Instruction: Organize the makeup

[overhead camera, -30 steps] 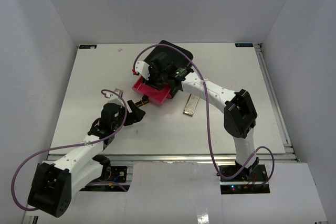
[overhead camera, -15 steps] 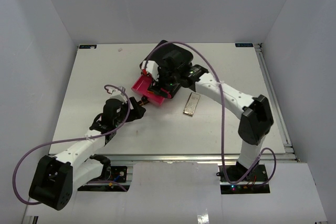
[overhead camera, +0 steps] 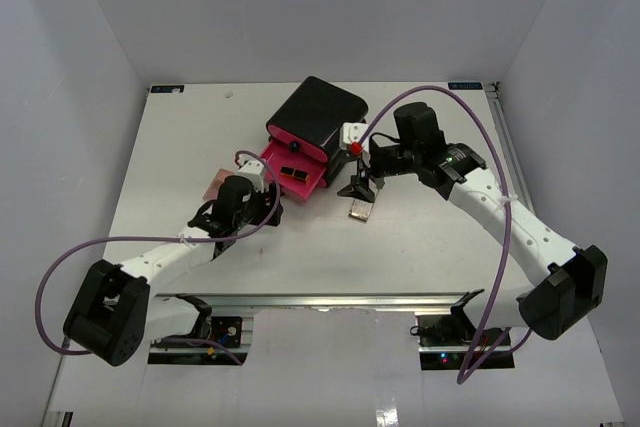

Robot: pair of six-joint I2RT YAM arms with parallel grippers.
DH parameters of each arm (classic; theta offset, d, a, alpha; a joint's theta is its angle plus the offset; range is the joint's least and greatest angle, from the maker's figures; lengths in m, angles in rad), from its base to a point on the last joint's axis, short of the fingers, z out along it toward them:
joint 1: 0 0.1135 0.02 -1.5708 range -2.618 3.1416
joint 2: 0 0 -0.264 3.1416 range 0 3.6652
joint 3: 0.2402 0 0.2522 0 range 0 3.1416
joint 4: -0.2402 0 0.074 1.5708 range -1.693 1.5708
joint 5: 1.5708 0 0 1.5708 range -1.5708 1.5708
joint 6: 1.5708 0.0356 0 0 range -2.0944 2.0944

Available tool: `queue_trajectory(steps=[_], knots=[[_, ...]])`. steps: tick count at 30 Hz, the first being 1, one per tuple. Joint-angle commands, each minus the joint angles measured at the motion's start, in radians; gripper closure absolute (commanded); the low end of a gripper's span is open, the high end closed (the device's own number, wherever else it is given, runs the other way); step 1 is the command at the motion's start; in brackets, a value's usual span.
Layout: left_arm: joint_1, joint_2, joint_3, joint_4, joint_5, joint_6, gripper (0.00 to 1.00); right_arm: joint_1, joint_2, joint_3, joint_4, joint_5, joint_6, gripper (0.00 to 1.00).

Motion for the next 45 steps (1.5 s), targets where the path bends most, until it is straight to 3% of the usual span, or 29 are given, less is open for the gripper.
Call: queue_trajectory(steps=[1,11,34,45], knots=[[-0.004,-0.054,-0.004,0.046,-0.034,0.167,0.15,-0.057,-0.069,-0.054,0.051,-0.108,0.004,0.21],[0.003,0.071,0.031,0.152,0.001,0.355,0.15,-0.149,-0.151,-0.178,0.119,-0.206,0.051,0.20],[0.123,0.288,0.082,0.238,0.192,0.376,0.21,-0.197,-0.181,-0.217,0.121,-0.264,0.054,0.20],[0.137,0.332,0.099,0.228,0.212,0.357,0.35,-0.203,-0.175,-0.221,0.120,-0.274,0.055,0.20]])
